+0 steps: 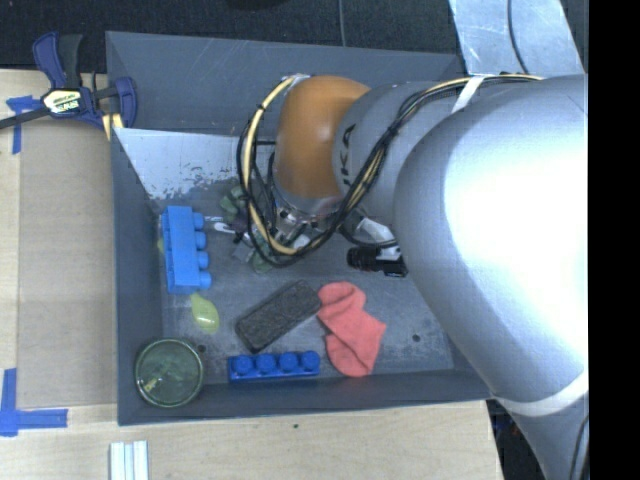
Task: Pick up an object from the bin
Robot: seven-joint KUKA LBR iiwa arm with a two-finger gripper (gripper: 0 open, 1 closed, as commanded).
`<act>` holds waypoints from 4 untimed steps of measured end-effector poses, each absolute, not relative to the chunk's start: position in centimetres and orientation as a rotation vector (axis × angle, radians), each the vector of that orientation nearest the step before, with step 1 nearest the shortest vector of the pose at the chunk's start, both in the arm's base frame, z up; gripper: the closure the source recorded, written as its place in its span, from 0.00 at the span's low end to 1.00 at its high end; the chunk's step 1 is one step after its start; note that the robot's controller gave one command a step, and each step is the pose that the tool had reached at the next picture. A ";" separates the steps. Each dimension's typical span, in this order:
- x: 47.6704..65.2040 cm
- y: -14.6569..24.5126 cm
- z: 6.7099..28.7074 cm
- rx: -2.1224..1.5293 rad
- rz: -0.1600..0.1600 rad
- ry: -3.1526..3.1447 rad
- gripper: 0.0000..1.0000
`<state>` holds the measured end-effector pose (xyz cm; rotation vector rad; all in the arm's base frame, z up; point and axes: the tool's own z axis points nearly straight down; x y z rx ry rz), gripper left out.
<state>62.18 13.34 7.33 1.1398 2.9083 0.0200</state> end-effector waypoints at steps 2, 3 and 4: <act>61.8 13.1 12.3 1.143 0.006 2.919 1.00; 61.9 13.1 16.0 1.139 0.011 2.915 1.00; 62.1 13.1 18.0 1.136 0.015 2.912 1.00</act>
Offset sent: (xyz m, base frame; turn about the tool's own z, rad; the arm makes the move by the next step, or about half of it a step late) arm -0.0020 -0.0007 0.0923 -0.0005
